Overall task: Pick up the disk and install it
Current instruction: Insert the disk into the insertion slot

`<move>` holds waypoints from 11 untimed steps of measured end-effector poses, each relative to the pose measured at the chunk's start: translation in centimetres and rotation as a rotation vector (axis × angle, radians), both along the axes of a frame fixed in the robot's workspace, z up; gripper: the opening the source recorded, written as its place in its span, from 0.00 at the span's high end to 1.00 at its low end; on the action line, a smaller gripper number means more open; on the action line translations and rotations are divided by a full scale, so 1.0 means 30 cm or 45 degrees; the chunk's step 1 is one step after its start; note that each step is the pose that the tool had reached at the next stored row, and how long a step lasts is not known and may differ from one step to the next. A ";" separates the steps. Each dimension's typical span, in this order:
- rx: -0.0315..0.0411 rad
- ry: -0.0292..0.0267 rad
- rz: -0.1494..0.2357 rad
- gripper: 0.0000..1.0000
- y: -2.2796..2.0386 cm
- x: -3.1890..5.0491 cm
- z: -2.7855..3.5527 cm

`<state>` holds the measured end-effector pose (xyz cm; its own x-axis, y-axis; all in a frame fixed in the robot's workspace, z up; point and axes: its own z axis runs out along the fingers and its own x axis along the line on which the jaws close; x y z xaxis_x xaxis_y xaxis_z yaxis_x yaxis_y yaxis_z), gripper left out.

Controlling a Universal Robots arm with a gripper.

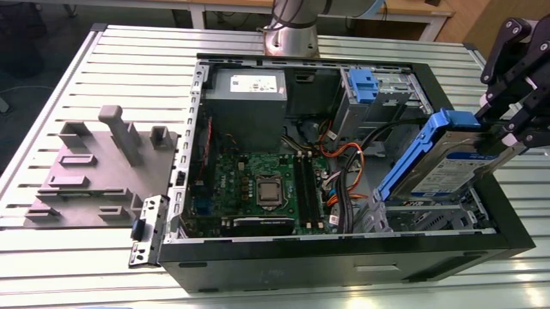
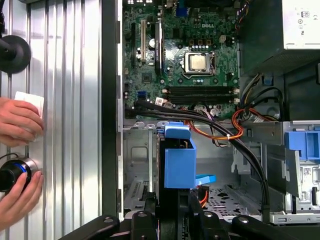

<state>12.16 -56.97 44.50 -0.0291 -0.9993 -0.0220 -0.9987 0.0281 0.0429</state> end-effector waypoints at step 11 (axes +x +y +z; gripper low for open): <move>0.0003 0.0000 0.000 0.65 0.000 0.000 -0.038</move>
